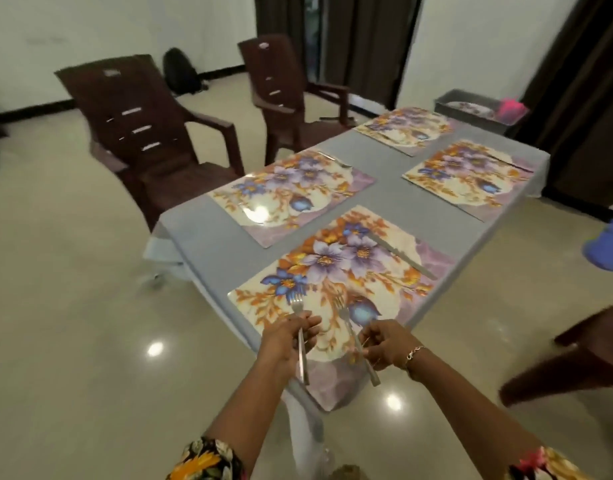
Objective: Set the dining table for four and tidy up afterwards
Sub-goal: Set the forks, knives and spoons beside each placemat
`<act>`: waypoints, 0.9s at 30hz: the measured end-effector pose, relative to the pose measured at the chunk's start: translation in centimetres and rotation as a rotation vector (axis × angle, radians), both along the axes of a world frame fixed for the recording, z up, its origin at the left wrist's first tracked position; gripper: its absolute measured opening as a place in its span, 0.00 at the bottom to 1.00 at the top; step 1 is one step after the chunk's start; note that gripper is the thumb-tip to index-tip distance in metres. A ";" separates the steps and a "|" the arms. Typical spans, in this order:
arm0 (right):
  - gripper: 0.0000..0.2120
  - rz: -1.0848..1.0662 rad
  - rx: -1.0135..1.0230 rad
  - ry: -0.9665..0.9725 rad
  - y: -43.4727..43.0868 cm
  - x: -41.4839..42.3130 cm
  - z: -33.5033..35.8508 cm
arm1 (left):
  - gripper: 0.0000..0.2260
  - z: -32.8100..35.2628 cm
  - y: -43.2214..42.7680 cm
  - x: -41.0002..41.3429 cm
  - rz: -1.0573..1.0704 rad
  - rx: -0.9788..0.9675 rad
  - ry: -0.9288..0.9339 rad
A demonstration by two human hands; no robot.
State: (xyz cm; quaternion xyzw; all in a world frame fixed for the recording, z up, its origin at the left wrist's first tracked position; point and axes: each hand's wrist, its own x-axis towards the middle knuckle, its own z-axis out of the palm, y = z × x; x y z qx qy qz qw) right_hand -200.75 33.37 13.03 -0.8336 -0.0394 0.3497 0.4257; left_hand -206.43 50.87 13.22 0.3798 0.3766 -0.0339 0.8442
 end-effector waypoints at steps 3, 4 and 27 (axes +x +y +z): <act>0.10 0.146 -0.044 0.010 3.5 1.1 -0.7 | 0.04 -0.4 2.9 -1.2 0.142 -0.002 0.000; 0.11 0.192 -0.052 0.004 4.5 1.5 -1.0 | 0.05 -0.5 3.6 -1.5 0.186 0.004 0.002; 0.10 0.806 -0.310 -0.544 11.1 1.7 -3.3 | 0.05 -2.3 5.6 -5.0 0.447 -0.010 0.094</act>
